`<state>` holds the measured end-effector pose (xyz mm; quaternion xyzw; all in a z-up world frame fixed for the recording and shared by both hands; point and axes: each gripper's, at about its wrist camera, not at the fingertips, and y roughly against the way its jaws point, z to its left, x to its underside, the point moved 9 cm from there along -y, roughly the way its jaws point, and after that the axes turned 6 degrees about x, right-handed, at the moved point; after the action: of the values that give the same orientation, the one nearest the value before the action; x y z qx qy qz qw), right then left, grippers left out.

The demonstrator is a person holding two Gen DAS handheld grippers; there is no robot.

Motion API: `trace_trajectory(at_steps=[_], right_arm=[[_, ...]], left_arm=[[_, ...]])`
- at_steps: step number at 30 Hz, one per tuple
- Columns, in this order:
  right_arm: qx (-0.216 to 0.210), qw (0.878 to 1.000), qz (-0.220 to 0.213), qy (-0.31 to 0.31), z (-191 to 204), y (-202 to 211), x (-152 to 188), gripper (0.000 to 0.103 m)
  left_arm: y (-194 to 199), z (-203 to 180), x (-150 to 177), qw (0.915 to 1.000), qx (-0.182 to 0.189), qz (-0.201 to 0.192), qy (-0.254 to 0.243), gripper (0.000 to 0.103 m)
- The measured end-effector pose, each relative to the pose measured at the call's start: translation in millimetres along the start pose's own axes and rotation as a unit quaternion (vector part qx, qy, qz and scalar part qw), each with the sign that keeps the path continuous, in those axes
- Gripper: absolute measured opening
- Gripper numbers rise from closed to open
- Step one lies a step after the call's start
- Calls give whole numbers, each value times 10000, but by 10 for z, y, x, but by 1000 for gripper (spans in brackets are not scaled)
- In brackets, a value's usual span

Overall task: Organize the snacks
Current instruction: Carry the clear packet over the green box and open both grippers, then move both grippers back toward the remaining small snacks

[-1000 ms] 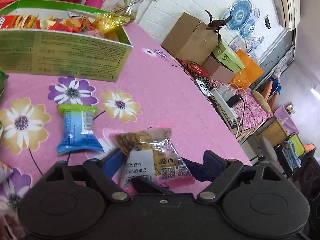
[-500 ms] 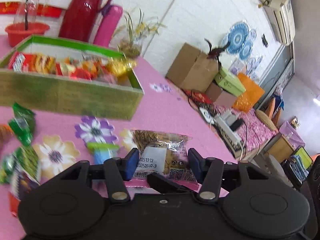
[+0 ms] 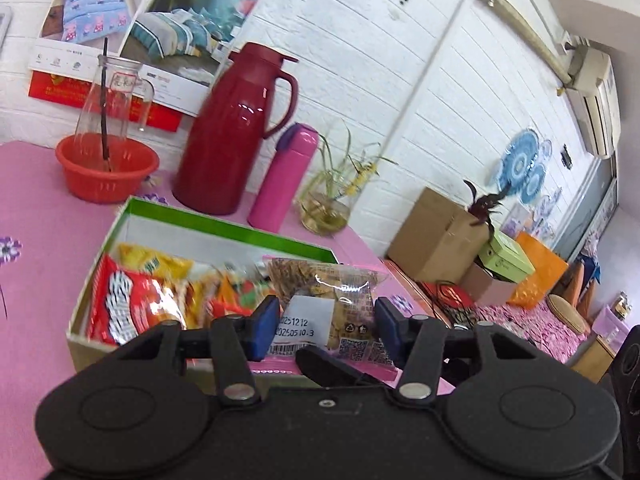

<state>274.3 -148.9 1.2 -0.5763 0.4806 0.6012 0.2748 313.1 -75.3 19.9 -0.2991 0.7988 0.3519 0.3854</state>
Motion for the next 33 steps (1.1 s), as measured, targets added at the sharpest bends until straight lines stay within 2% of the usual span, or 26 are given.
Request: trace_trajectory(at_steps=[6,7,8,10,11,14,15,16,22,33], right_arm=[[-57,9998,-169,41,-73,-403,-103,57],[-64,9998,-169,48,-98,-478,-90,58],[-41,9999,-98,103,-127,-584,-68,58],[195,9991,267,282,-192,-799,40,64],[348,9979,424,341,-224,-873,93,66],[312,9972,633,258,-257,-904,216,81],[245,9974,648,199,-255,-882,238,92],[223,9974,664,166,-251,-855,257,98],[231,9983,497,190,-207,-624,182,103],[105,9994,235,242,-72,-197,154,103]], left_arm=[[-218,268,-216,9997,-120,-143,-142,41],[-276,327,-233,9996,-163,-130,-171,44],[-323,375,-226,9996,-221,-82,-164,51],[-397,489,-181,9992,-385,-14,-93,92],[-411,531,-162,9988,-482,-21,-95,97],[-423,588,-78,9980,-584,51,-241,98],[-429,607,-56,9978,-613,91,-241,98],[-431,627,-38,9976,-654,125,-204,99],[-307,569,-26,9973,-715,108,-155,99],[52,261,79,9957,-878,54,-287,99]])
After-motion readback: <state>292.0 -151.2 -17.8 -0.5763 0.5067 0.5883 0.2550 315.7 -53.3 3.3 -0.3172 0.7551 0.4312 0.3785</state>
